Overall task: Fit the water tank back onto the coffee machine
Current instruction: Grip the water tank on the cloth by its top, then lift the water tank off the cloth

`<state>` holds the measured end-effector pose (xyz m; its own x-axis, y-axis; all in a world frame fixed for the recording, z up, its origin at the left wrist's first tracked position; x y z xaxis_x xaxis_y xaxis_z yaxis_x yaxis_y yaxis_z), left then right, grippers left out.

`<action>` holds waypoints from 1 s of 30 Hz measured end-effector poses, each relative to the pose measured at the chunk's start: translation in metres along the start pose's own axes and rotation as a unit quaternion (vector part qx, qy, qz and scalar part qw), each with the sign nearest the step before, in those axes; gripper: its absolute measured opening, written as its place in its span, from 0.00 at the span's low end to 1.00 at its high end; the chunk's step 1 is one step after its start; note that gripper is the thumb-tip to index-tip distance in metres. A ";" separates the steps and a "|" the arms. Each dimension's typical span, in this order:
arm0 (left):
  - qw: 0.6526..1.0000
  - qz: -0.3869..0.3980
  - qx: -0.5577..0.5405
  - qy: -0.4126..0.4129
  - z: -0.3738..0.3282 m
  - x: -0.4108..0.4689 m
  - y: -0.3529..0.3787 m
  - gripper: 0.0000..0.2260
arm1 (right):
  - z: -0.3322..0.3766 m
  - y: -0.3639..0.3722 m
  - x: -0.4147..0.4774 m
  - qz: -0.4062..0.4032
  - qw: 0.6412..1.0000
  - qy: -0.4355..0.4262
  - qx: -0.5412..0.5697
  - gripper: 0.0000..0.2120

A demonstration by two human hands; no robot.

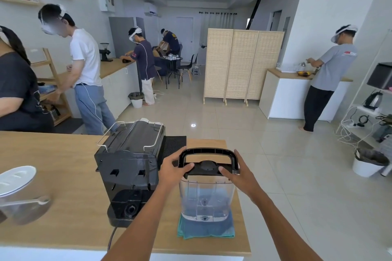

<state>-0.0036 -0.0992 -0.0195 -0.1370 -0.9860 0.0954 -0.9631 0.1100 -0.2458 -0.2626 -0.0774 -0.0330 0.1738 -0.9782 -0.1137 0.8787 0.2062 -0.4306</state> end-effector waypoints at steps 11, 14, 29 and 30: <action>0.994 -0.073 -0.084 0.009 0.008 -0.006 -0.003 0.23 | 0.001 0.003 0.005 -0.035 0.998 0.023 0.053 0.41; 0.989 -0.087 -0.118 -0.001 0.010 -0.008 -0.003 0.18 | 0.006 0.002 0.005 -0.054 0.995 0.018 0.077 0.43; 0.979 -0.048 -0.158 -0.124 0.025 0.005 0.010 0.22 | 0.002 0.002 0.008 -0.129 0.975 0.020 0.179 0.36; 0.979 -0.034 -0.158 -0.128 0.026 0.005 0.014 0.22 | 0.002 0.002 0.010 -0.121 0.975 0.020 0.183 0.37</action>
<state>-0.0112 -0.1059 -0.0477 -0.0468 -0.9870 -0.1537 -0.9971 0.0369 0.0669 -0.2583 -0.0864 -0.0337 -0.0700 -0.9938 -0.0862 0.9929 -0.0612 -0.1016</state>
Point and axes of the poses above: each hand's wrist, its own x-axis towards the middle knuckle, its own y-axis out of the palm, z = x × y, the point moved 10 cm from there along x, towards the middle knuckle, and after that the axes turned 13 degrees about z, right-handed, at the moved point
